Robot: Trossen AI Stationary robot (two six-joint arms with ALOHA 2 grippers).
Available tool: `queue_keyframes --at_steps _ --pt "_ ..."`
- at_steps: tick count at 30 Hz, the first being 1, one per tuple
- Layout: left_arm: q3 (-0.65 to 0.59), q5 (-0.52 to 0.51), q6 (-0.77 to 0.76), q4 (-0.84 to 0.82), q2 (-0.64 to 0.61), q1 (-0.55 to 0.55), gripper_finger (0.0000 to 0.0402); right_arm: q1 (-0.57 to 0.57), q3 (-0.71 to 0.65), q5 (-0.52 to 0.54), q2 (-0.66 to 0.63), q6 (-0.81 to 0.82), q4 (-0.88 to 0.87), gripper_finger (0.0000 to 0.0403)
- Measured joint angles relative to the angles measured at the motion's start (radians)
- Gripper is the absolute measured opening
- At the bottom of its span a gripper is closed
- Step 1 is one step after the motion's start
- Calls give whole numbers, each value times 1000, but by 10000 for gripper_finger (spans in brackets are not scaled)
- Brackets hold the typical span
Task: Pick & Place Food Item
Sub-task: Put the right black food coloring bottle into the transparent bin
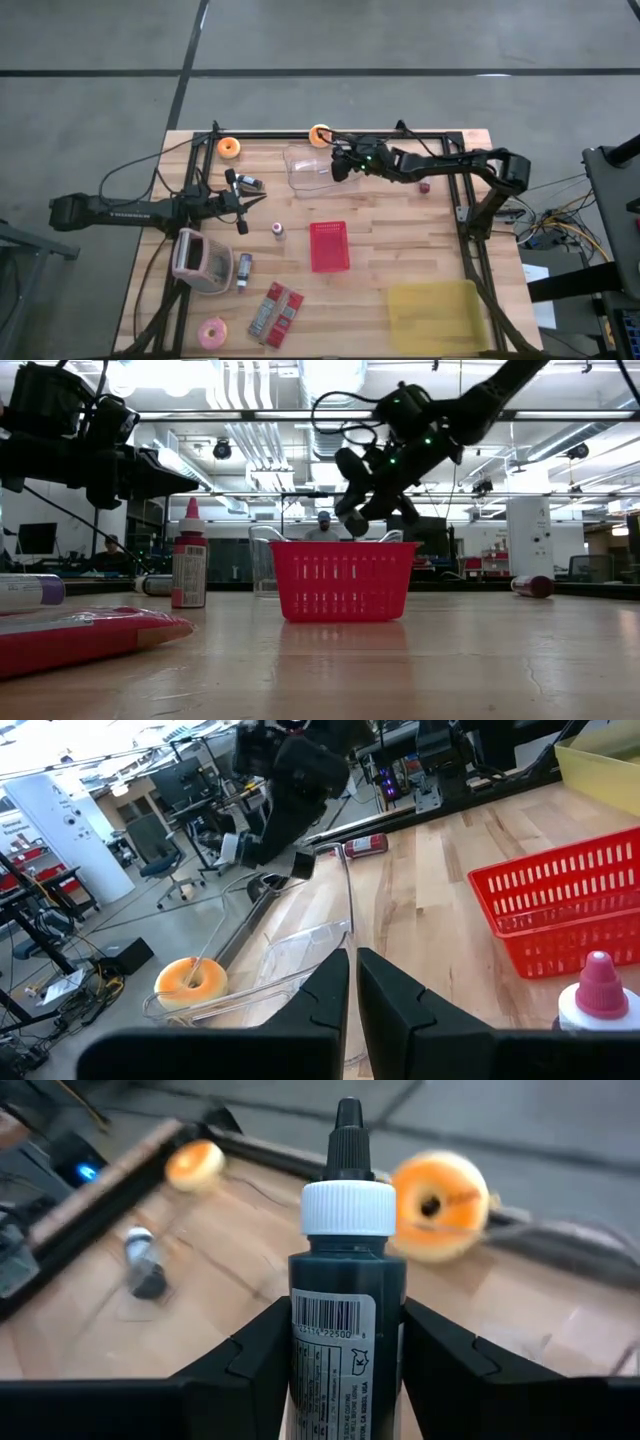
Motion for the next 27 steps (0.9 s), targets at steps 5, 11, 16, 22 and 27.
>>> queue_keyframes --at_steps 5,11,16,22,27 --pt "0 0 0 -3 0 0 28 -1 192 4 62 76 -357 154" --pt "0 0 0 -7 0 0 28 -7 435 -4 169 164 -689 153" --pt "0 0 0 -7 0 0 28 -21 586 -34 261 239 -897 153" --pt "0 0 0 -7 0 0 28 -44 690 -83 339 258 -1014 154" --pt "0 0 0 -7 0 0 28 -57 713 -108 372 259 -1016 155"
